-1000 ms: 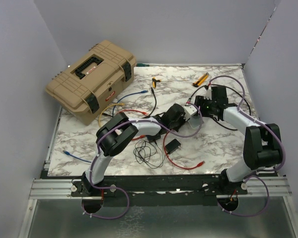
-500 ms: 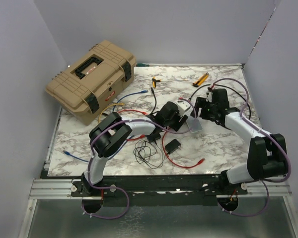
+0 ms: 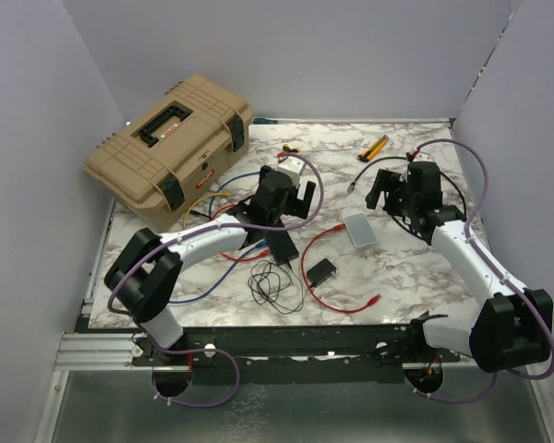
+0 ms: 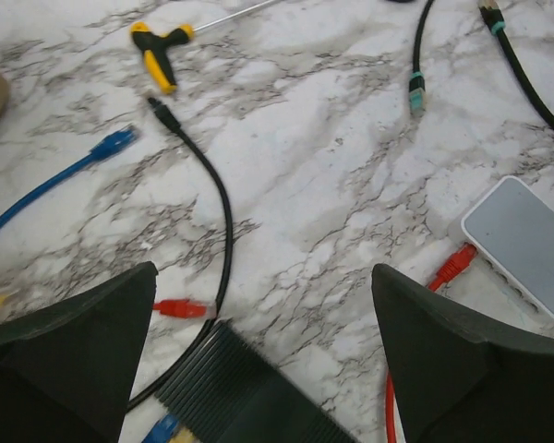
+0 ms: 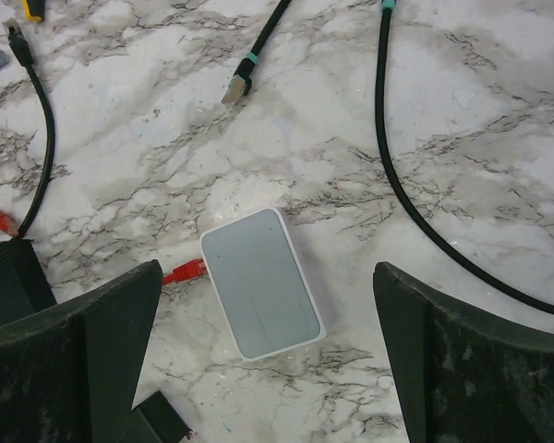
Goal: Insert the plug into the switch port
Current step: Pick up the connector from the center of the board.
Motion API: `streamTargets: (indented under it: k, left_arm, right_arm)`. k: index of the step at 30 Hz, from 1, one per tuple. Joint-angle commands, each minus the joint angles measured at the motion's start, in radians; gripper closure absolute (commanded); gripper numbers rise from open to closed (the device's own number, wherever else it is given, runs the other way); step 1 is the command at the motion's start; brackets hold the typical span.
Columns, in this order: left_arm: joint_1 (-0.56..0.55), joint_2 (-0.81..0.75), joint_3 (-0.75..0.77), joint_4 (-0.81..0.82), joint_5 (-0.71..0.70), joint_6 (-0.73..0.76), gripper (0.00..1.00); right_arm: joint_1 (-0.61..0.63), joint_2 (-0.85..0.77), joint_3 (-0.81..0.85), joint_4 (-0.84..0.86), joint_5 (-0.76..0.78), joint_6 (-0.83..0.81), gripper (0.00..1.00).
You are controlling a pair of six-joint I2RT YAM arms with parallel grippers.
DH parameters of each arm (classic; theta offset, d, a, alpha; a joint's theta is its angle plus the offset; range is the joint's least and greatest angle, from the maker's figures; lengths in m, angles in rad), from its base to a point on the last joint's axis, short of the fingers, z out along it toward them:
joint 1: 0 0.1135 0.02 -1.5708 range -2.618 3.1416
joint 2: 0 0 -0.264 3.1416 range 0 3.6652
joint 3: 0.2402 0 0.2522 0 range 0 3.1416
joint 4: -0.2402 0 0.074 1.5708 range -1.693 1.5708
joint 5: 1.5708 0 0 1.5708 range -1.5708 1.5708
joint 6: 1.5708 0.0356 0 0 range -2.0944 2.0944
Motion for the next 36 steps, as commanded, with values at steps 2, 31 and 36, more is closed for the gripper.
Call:
streamTargets:
  k: [2,31,36]
  left_arm:
    - [0.006,-0.161,-0.095,-0.068,-0.251,-0.08,0.01]
    - [0.109,0.363,0.233,0.124,-0.272,-0.279,0.35]
    - [0.109,0.508,0.354,0.129,-0.33,-0.292,0.46]
  right_arm:
    - [0.005,0.02,0.073,-0.053,0.072,0.015,0.0]
    - [0.006,0.063,-0.075,0.112,-0.242,0.038,0.01]
    - [0.006,0.062,-0.111,0.117,-0.281,0.029,0.02]
